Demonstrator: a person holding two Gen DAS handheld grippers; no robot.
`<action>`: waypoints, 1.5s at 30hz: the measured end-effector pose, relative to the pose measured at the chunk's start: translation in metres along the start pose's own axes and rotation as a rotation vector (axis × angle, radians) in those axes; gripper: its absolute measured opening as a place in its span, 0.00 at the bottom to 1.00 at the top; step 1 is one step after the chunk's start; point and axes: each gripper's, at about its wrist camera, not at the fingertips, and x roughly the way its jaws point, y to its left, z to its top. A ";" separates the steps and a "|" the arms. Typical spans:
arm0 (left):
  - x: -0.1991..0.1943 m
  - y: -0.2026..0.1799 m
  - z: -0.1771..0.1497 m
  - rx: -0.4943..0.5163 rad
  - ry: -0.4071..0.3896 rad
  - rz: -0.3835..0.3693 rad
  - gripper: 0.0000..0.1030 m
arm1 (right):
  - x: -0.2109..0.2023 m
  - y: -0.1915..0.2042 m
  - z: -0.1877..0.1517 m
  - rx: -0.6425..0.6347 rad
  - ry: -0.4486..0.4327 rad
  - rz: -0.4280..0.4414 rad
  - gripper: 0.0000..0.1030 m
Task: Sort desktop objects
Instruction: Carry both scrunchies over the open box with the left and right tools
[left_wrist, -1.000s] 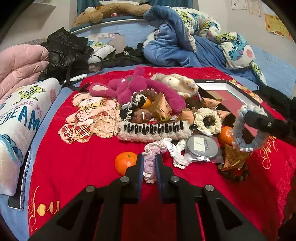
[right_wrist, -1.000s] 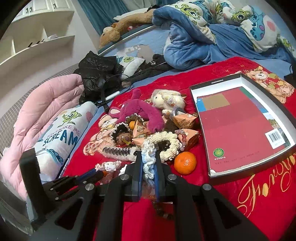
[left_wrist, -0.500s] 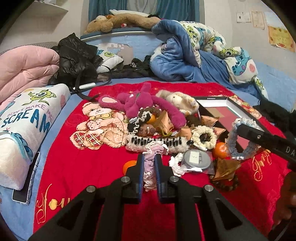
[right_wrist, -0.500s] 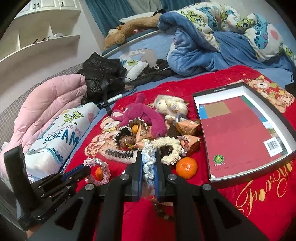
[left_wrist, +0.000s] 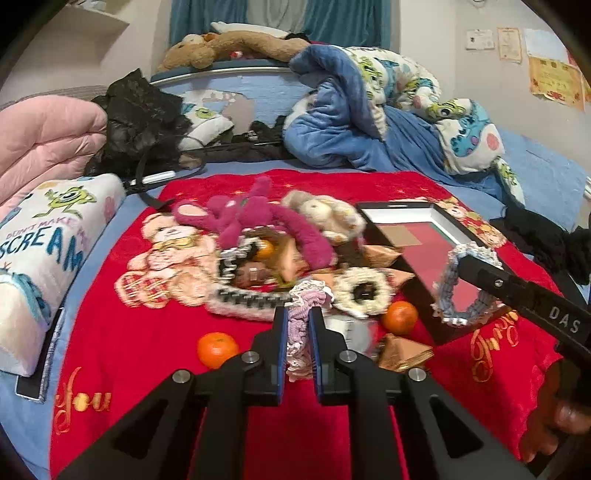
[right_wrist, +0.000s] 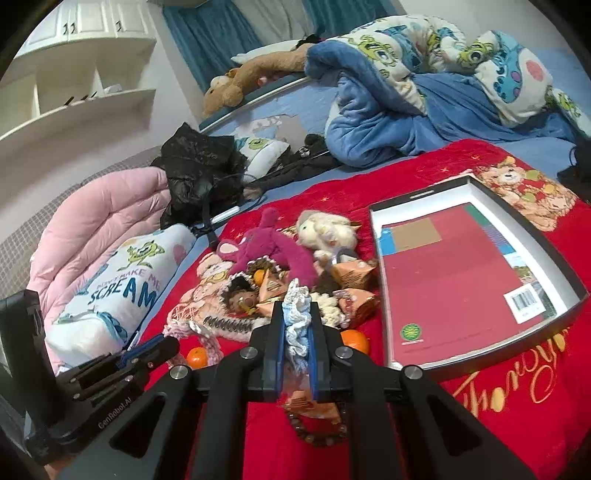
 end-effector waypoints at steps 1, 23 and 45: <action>0.001 -0.010 0.001 0.012 -0.002 -0.011 0.12 | -0.002 -0.003 0.001 0.002 -0.003 -0.006 0.10; 0.040 -0.169 0.021 0.089 0.008 -0.207 0.12 | -0.067 -0.131 0.015 0.101 -0.085 -0.209 0.10; 0.118 -0.175 0.011 0.076 0.119 -0.187 0.12 | 0.007 -0.156 0.020 0.116 0.083 -0.205 0.10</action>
